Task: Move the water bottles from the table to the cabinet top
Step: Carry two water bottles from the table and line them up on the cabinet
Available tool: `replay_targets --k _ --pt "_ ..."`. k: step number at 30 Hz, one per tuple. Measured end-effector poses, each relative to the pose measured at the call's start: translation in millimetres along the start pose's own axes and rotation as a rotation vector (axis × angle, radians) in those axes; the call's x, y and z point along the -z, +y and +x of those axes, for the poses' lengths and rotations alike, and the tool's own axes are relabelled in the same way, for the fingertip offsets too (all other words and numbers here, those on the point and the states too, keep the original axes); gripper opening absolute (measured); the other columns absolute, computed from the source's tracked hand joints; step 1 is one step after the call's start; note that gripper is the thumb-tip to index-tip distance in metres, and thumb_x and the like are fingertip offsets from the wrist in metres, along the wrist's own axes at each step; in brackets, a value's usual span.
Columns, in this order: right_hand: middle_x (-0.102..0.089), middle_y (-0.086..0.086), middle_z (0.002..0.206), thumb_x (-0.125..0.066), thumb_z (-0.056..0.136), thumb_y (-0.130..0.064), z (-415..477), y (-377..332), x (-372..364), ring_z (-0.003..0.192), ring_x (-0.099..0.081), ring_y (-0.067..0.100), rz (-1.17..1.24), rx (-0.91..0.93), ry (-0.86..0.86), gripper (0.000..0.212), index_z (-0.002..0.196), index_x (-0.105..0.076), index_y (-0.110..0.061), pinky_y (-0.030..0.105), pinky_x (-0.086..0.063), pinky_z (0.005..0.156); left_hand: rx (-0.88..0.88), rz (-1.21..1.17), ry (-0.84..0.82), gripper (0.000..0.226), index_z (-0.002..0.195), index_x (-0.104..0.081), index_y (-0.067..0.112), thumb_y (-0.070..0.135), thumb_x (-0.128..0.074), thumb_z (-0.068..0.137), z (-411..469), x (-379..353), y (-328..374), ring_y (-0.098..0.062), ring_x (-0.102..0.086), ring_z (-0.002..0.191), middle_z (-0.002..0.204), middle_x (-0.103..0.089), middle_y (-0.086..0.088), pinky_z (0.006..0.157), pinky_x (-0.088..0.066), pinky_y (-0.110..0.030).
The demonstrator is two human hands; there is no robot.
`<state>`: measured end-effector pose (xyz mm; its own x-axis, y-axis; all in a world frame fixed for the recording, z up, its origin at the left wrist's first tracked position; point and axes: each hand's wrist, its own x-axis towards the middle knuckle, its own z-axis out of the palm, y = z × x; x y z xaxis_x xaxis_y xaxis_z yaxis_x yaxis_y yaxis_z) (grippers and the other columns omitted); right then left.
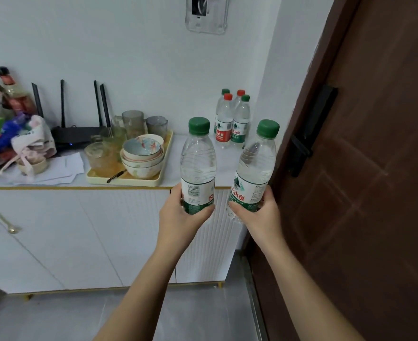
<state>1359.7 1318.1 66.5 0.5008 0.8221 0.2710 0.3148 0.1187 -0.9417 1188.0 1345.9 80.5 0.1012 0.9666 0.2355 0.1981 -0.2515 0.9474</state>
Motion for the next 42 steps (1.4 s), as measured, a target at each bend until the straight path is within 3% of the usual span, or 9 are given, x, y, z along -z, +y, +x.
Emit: replay_targets --k 6,11,13,16,20,29,37,42 --pt "-0.068 -0.012 0.107 -0.088 0.066 -0.015 42.5 14.1 -8.1 0.098 -0.066 0.003 -0.012 -0.017 -0.017 0.056 0.101 -0.053 -0.043 0.018 -0.053 0.076 0.013 0.026 0.010 0.053 0.115 -0.055 0.030 0.023 -0.084 0.071 47.9 -15.4 -15.7 0.018 -0.057 0.087 0.099 -0.065 0.020 0.065 -0.044 -0.002" --pt "-0.069 -0.011 0.108 -0.089 0.065 -0.017 89.6 36.0 -30.9 0.099 -0.067 0.007 -0.035 -0.074 -0.024 0.057 0.106 -0.054 -0.038 0.033 -0.057 0.086 0.033 0.043 0.024 0.056 0.118 -0.055 0.027 0.023 -0.084 0.071 102.0 -23.5 -40.1 0.015 -0.058 0.087 0.098 -0.062 0.024 0.067 -0.048 -0.007" --pt "-0.067 -0.014 0.106 -0.088 0.066 -0.016 111.2 42.8 -44.6 0.096 -0.065 0.001 -0.050 -0.089 -0.033 0.058 0.108 -0.054 -0.036 0.029 -0.056 0.085 0.040 0.063 0.018 0.058 0.120 -0.054 0.027 0.025 -0.084 0.071 126.6 -27.5 -52.8 0.013 -0.058 0.088 0.098 -0.062 0.022 0.070 -0.046 -0.008" --pt "-0.066 -0.022 0.094 -0.088 0.066 -0.017 145.8 52.1 -66.6 0.085 -0.063 -0.011 -0.076 -0.117 -0.023 0.051 0.096 -0.052 -0.040 0.018 -0.052 0.075 0.067 0.083 0.005 0.059 0.121 -0.054 0.026 0.028 -0.084 0.071 164.3 -35.0 -71.5 0.007 -0.060 0.091 0.101 -0.065 0.017 0.074 -0.050 -0.016" --pt "-0.063 -0.023 0.093 -0.088 0.067 -0.020 182.0 67.0 -94.7 0.085 -0.060 -0.012 -0.105 -0.154 -0.039 0.054 0.102 -0.051 -0.036 0.005 -0.045 0.067 0.103 0.093 -0.004 0.053 0.113 -0.052 0.029 0.027 -0.084 0.071 204.7 -45.6 -94.0 0.003 -0.062 0.090 0.096 -0.065 0.018 0.072 -0.050 -0.018" --pt "-0.064 -0.012 0.103 -0.089 0.065 -0.022 224.5 103.8 -124.2 0.097 -0.064 0.009 -0.154 -0.214 -0.035 0.058 0.107 -0.050 -0.033 0.021 -0.048 0.079 0.146 0.108 0.017 0.055 0.113 -0.054 0.025 0.020 -0.085 0.068 257.5 -55.3 -131.0 -0.001 -0.063 0.090 0.099 -0.066 0.012 0.070 -0.048 -0.018" --pt "-0.067 -0.008 0.110 -0.089 0.064 -0.025 254.1 122.6 -128.5 0.099 -0.065 0.010 -0.176 -0.205 -0.070 0.060 0.112 -0.054 -0.028 0.024 -0.052 0.081 0.143 0.149 0.058 0.048 0.102 -0.052 0.032 0.021 -0.085 0.069 276.9 -71.4 -134.7 0.006 -0.060 0.087 0.092 -0.064 0.018 0.068 -0.046 -0.015" --pt "-0.067 -0.004 0.114 -0.089 0.062 -0.027 273.9 132.4 -132.0 0.105 -0.065 0.012 -0.196 -0.172 -0.144 0.067 0.120 -0.056 -0.022 0.032 -0.054 0.088 0.131 0.207 0.065 0.053 0.111 -0.055 0.028 0.025 -0.085 0.069 290.8 -81.3 -138.8 0.009 -0.057 0.090 0.097 -0.061 0.020 0.069 -0.042 -0.010"
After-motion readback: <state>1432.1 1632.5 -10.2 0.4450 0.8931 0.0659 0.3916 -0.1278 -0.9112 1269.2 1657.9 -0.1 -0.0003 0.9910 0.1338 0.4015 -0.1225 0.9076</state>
